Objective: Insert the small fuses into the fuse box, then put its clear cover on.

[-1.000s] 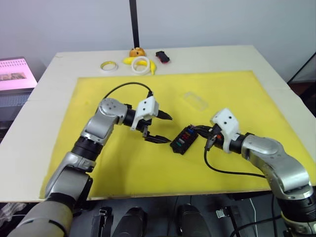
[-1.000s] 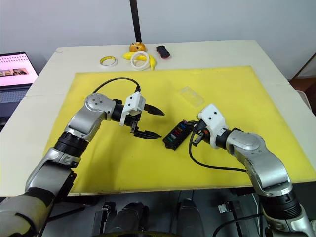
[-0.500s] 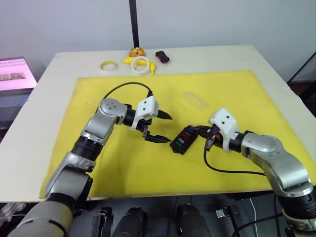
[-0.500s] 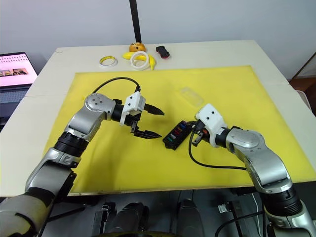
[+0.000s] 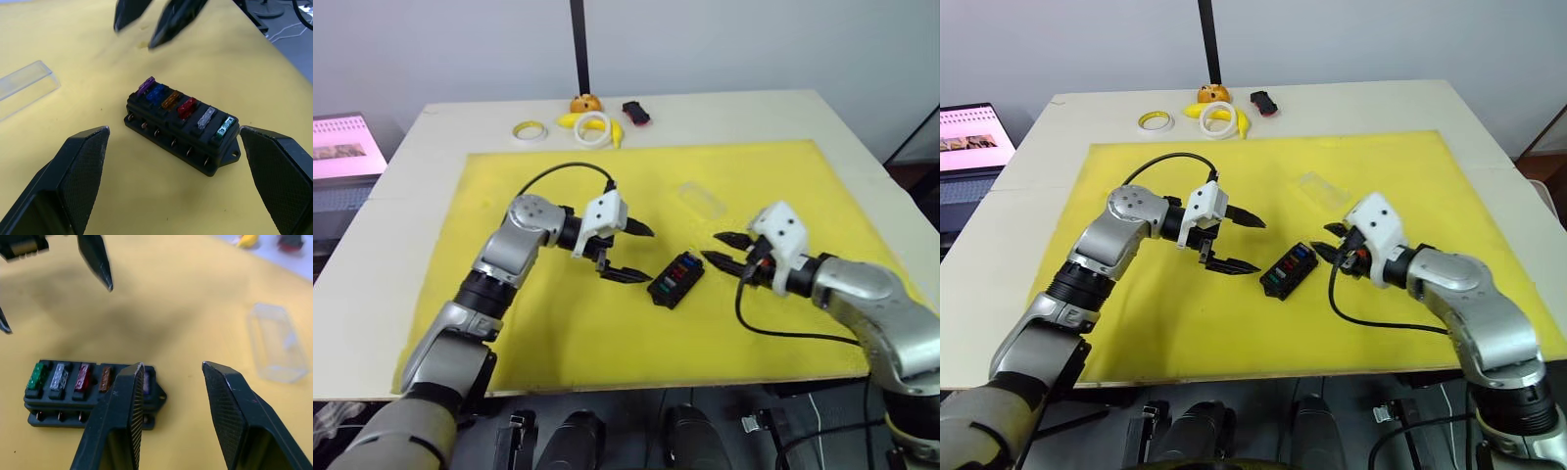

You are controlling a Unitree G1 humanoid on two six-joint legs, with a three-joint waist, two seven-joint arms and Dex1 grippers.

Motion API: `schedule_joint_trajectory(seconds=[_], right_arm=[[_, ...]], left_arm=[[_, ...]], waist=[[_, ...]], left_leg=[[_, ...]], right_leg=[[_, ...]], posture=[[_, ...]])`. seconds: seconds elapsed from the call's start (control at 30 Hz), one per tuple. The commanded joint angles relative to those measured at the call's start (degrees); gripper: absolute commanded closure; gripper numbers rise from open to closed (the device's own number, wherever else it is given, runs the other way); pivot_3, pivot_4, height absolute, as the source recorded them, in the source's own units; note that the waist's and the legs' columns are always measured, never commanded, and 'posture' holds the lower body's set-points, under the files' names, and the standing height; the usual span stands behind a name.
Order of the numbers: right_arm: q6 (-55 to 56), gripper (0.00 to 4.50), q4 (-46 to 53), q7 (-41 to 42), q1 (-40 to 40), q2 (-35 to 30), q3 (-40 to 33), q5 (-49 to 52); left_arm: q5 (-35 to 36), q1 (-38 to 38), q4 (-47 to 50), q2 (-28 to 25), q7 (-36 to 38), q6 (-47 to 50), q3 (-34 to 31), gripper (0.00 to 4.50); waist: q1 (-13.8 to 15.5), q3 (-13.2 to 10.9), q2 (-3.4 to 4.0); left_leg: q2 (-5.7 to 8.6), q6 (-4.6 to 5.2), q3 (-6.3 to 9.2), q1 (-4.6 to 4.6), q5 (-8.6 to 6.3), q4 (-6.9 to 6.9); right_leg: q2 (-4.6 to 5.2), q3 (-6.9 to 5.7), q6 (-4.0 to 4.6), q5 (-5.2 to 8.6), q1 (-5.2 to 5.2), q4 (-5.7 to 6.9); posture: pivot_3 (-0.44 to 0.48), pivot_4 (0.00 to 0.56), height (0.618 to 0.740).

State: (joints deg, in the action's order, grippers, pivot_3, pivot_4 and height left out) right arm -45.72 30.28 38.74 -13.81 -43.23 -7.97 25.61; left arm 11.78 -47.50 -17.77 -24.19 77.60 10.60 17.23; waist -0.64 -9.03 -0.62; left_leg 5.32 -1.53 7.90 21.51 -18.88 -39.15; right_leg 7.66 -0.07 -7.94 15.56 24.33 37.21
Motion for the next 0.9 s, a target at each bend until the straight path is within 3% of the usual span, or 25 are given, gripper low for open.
schedule_joint_trajectory(seconds=[0.03, 0.2, 0.3, 0.37, 0.4, 0.9], right_arm=[[2.3, 2.42, 1.2, 1.2, 1.0, -0.5, -1.0, 0.6], [6.9, 2.42, -0.2, 0.3, 1.1, 3.6, 0.9, 0.1], [10.9, 3.27, -2.1, -0.6, 1.7, 5.6, 3.4, -2.5], [12.6, 4.21, -3.4, -1.0, 1.7, 6.9, 4.1, -3.2], [13.2, 4.47, -4.0, -1.1, 1.8, 7.4, 4.4, -3.4], [15.9, 4.47, -6.5, -1.0, 2.1, 8.4, 6.6, -5.7]], left_arm=[[0.3, 0.0, 2.2, -0.1, 0.2, -0.8, -0.7, 0.00], [0.4, -0.6, 1.8, 0.5, 0.1, -0.4, -0.7, 0.00], [0.3, -0.9, 1.6, 0.7, 0.2, -0.4, -0.6, 0.00], [0.3, -0.9, 1.5, 0.7, 0.2, -0.4, -0.7, 0.00], [0.2, -0.8, 1.6, 0.7, 0.2, -0.4, -0.7, 0.00], [0.2, 0.2, 2.6, 0.1, 0.0, -0.2, -0.7, 0.00]], waist=[[0.0, 0.0, 0.00], [-0.1, 0.0, 0.00], [-0.1, 0.0, 0.00], [0.0, 0.0, 0.00], [-0.1, 0.0, 0.00], [-0.1, 0.0, 0.00]], left_leg=[[0.00, 0.00, 0.00, 0.00, 0.00, 0.00], [-0.01, 0.00, 0.00, -0.01, 0.00, 0.01], [-0.01, 0.00, -0.01, -0.01, 0.00, 0.00], [0.00, 0.00, -0.01, 0.00, 0.00, -0.01], [0.00, 0.00, -0.01, 0.00, 0.00, -0.01], [0.00, 0.00, 0.00, -0.01, 0.00, 0.00]], right_leg=[[0.00, 0.00, 0.00, 0.00, 0.00, 0.00], [-0.01, 0.00, 0.00, 0.00, 0.00, 0.00], [0.00, 0.00, 0.00, 0.00, 0.00, 0.00], [0.00, 0.00, 0.00, 0.00, 0.00, 0.00], [0.00, 0.00, 0.00, 0.00, 0.00, 0.00], [0.00, 0.00, 0.00, 0.00, 0.00, 0.00]], posture=[[0.000, 0.150, 0.740], [0.000, 0.150, 0.740], [0.000, 0.150, 0.740], [0.000, 0.150, 0.740], [0.000, 0.150, 0.740], [0.000, 0.150, 0.740]])
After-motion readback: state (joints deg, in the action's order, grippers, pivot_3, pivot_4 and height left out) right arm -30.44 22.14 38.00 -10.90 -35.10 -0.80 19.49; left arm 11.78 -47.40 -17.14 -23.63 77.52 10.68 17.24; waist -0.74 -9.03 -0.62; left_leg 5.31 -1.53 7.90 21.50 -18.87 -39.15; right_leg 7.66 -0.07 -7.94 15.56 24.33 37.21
